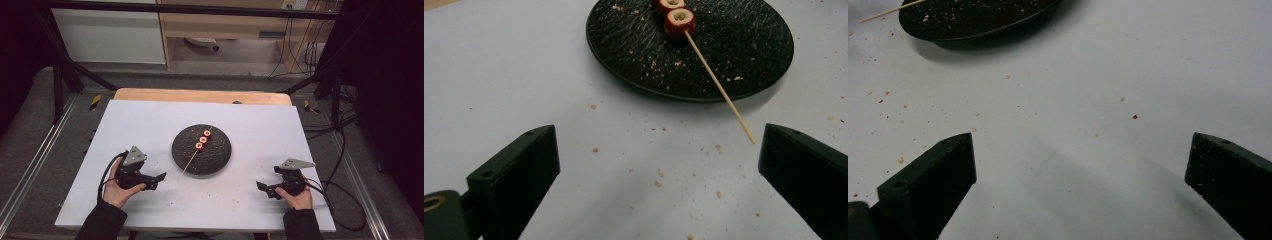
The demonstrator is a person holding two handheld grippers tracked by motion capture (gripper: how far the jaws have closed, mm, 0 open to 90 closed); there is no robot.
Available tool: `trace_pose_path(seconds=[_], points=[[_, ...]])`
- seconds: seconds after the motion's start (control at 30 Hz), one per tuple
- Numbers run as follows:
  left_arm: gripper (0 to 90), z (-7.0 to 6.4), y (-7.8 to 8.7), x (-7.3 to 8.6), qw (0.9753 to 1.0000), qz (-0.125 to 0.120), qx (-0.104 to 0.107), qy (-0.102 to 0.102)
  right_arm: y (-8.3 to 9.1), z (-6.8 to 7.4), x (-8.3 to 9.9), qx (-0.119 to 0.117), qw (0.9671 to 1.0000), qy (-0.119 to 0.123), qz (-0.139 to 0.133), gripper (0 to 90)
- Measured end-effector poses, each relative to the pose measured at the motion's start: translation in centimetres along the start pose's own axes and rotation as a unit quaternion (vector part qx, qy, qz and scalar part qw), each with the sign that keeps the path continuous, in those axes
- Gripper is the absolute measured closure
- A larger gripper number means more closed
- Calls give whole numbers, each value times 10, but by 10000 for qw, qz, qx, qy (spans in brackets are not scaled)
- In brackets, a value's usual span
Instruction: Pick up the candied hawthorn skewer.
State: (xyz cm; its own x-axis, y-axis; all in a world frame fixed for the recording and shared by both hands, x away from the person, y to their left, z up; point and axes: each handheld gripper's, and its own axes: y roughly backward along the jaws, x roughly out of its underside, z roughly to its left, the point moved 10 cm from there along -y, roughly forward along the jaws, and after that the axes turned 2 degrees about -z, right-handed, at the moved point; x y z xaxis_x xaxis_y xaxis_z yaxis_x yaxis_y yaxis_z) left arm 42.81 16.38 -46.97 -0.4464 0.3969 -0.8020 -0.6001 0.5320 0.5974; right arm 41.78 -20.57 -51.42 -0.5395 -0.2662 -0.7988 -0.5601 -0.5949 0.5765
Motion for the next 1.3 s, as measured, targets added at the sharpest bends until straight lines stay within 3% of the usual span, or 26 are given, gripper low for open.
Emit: trace_pose_path(seconds=[0.37,0.73,1.1,1.3], points=[[49,-15,-24,-21,9997,227,-7,38,0,0,1,-3,10000,15,34,8],[100,-24,-45,-32,9986,522,-27,60,-1,0,1,-2,10000,29,36,8],[259,-32,-66,-37,9970,765,-88,9,-1,-1,1,-7,10000,16,60,9],[399,-34,-76,-41,9959,897,-123,75,-2,-1,1,-8,10000,23,70,9]])
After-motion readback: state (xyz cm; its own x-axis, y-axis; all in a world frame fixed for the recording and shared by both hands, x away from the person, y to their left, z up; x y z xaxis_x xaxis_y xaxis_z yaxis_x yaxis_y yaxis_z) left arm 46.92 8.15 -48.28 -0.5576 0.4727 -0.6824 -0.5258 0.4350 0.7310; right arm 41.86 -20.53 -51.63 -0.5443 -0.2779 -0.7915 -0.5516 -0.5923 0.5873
